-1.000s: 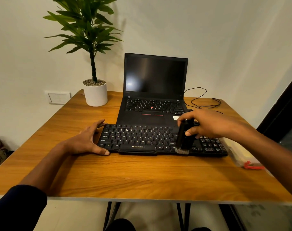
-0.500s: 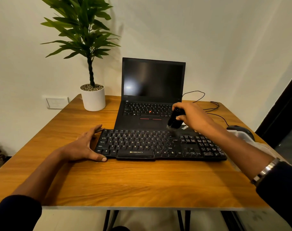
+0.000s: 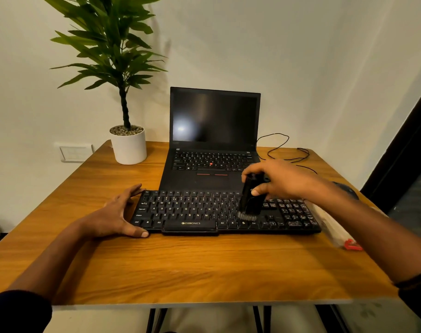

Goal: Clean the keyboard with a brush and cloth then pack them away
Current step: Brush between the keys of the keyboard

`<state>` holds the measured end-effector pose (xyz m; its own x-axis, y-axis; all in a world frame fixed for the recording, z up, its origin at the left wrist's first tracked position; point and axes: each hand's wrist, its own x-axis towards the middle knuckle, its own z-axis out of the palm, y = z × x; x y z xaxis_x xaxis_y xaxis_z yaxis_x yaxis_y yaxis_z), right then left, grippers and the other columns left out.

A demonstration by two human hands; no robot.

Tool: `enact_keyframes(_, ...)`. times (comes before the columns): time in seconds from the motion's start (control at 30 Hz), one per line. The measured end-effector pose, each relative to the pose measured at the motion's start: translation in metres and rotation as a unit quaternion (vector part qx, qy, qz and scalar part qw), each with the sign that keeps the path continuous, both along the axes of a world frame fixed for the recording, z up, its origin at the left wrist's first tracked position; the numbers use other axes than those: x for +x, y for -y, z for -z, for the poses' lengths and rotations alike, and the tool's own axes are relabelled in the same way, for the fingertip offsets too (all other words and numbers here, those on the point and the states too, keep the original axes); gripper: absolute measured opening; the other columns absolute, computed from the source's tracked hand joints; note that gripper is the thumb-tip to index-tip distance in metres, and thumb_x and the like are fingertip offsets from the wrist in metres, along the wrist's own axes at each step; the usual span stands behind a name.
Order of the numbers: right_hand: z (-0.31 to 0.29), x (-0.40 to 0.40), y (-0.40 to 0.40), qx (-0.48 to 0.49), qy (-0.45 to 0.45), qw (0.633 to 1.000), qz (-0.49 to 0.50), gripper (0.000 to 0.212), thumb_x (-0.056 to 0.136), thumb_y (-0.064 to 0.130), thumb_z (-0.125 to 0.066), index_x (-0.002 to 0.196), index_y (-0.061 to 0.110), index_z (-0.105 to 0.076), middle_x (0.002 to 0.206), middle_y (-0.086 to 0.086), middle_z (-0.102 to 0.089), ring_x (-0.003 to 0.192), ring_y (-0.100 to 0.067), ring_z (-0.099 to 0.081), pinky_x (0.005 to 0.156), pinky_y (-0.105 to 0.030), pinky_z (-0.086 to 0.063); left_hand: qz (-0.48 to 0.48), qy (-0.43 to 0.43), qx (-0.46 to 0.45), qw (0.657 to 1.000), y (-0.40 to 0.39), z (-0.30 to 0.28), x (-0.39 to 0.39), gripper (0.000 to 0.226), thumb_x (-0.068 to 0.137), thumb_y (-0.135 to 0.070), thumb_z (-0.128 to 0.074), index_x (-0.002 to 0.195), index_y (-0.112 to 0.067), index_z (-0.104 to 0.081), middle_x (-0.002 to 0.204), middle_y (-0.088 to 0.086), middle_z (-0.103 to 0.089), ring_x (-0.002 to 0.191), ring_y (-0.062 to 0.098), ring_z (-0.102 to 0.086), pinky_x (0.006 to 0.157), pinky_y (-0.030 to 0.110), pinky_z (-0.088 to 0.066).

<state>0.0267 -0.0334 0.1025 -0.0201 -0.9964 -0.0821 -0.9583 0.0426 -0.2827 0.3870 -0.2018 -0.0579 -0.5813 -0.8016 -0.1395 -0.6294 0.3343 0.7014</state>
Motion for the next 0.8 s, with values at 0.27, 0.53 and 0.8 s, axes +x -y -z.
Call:
enact_keyframes(0.27, 0.002, -0.035, 0.018, -0.126, 0.020, 0.988, 0.086, 0.039, 0.087, 0.015, -0.067, 0.121, 0.025, -0.052, 0.117, -0.008, -0.062, 0.085, -0.020, -0.064, 0.078, -0.035, -0.055, -0.002, -0.009, 0.001, 1.000, 0.002, 0.003, 0.001, 0.130, 0.041, -0.063, -0.093, 0.138, -0.071, -0.006, 0.151, 0.000, -0.028, 0.134, 0.024, -0.036, 0.106, 0.053, -0.043)
enact_keyframes(0.53, 0.030, -0.051, 0.026, -0.109, 0.015, 0.990, 0.084, 0.030, 0.086, 0.014, -0.066, 0.104, 0.037, -0.058, 0.113, -0.001, -0.060, 0.097, -0.021, -0.059, 0.080, -0.036, -0.053, 0.003, -0.013, 0.000, 1.000, 0.003, 0.005, 0.002, 0.130, 0.042, -0.063, -0.092, 0.138, -0.070, -0.005, 0.150, -0.002, -0.029, 0.133, 0.021, -0.036, 0.106, 0.052, -0.043)
enact_keyframes(0.8, 0.012, -0.074, 0.009, -0.073, -0.064, 0.990, 0.104, 0.031, 0.085, 0.007, -0.067, 0.114, 0.017, -0.062, 0.117, -0.004, -0.062, 0.098, -0.020, -0.056, 0.079, -0.029, -0.042, 0.001, -0.014, 0.003, 1.000, 0.004, 0.006, 0.002, 0.131, 0.042, -0.062, -0.093, 0.139, -0.070, -0.005, 0.150, -0.002, -0.028, 0.133, 0.021, -0.035, 0.106, 0.052, -0.043)
